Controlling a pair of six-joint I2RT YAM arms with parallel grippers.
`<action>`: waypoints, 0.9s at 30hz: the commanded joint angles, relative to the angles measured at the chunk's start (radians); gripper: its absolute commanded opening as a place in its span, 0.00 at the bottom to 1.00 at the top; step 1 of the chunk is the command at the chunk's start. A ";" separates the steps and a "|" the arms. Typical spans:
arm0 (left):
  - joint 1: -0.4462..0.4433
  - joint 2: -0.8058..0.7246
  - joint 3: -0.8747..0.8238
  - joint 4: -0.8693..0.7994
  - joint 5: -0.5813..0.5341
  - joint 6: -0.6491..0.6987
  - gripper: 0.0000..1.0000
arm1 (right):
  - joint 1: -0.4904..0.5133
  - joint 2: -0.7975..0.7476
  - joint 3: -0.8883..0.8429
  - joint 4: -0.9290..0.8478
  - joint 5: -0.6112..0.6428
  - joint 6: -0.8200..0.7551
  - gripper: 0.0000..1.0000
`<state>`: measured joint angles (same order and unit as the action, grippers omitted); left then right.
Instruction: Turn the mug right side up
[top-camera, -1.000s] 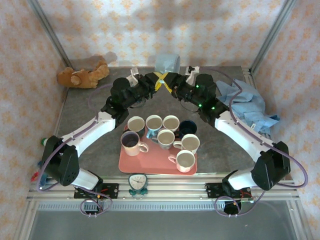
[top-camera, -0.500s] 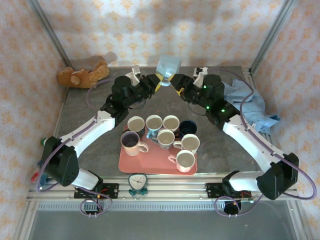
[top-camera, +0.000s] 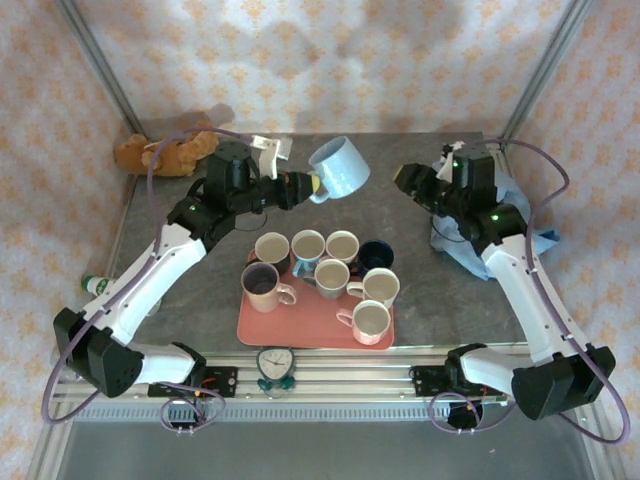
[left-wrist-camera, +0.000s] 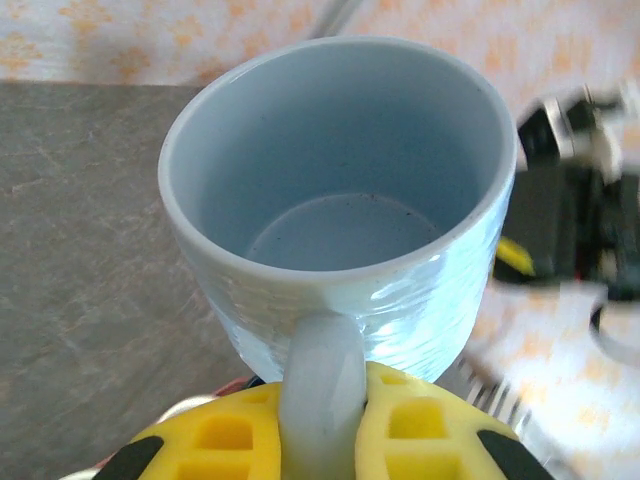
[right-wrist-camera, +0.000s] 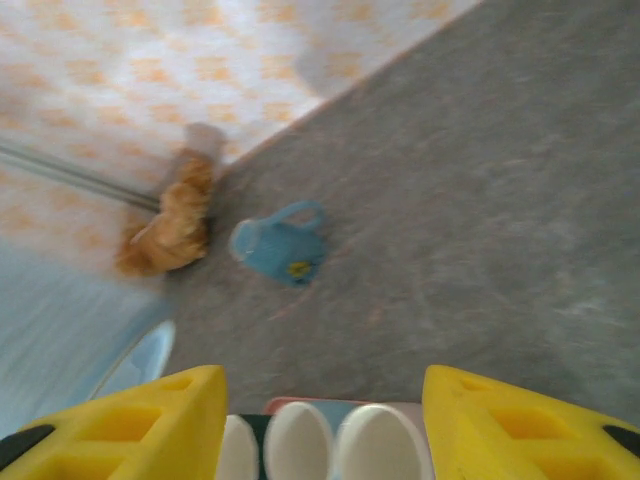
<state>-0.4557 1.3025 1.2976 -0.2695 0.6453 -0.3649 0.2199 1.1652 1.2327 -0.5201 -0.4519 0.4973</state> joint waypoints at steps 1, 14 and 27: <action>0.004 -0.088 0.033 -0.084 0.133 0.380 0.00 | -0.058 -0.012 0.005 -0.079 -0.016 -0.075 0.54; 0.004 -0.298 -0.230 -0.264 0.288 0.994 0.00 | -0.123 0.137 0.072 -0.088 -0.099 -0.084 0.52; 0.003 -0.341 -0.372 -0.329 0.342 1.187 0.00 | -0.125 0.195 0.090 -0.083 -0.099 -0.081 0.51</action>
<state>-0.4564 1.0004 0.9188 -0.6456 0.8871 0.7376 0.0990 1.3502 1.2888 -0.5957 -0.5468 0.4252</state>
